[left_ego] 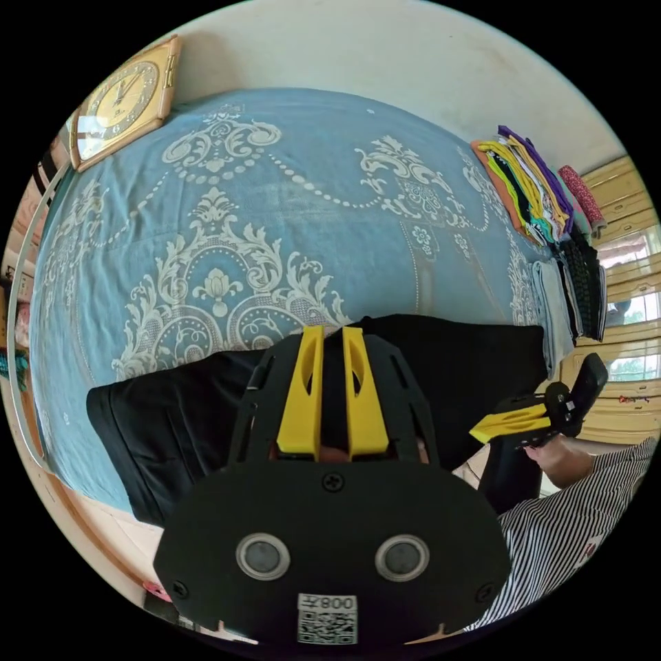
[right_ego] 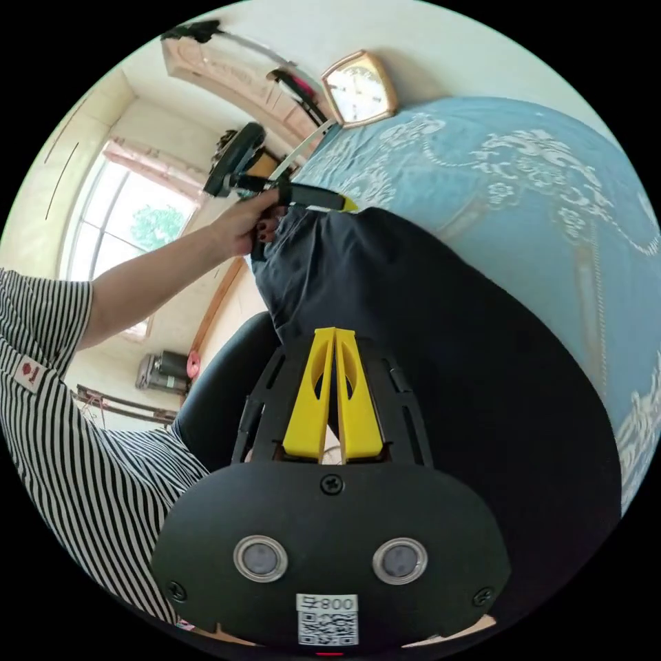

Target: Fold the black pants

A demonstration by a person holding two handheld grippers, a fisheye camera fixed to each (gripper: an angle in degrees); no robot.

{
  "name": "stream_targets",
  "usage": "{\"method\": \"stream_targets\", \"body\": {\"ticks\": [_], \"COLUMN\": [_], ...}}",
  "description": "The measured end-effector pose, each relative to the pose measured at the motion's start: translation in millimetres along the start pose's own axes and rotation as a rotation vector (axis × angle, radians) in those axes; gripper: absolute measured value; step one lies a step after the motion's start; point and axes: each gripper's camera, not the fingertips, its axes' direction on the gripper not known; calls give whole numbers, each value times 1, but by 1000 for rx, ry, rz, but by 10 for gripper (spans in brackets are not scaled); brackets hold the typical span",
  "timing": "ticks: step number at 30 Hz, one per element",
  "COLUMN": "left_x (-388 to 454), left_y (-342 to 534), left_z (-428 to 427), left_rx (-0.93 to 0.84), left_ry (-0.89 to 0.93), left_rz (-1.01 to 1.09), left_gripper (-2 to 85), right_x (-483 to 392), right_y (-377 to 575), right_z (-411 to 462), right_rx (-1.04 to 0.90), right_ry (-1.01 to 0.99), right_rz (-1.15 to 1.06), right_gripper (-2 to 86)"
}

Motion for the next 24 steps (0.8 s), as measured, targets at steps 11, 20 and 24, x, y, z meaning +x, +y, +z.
{"method": "stream_targets", "body": {"ticks": [11,20,24], "left_x": [-77,-137,-155], "left_y": [55,92,98], "left_z": [31,62,65], "left_rx": [58,62,92], "left_ry": [124,169,176], "left_rz": [95,60,60], "left_gripper": [1,1,3], "right_x": [-37,-46,-63], "right_y": [-92,-200,-214], "right_z": [-18,-47,-28], "right_rx": [-43,49,-43], "right_ry": [-6,109,61], "right_rz": [-17,-61,-73], "right_gripper": [1,1,1]}}
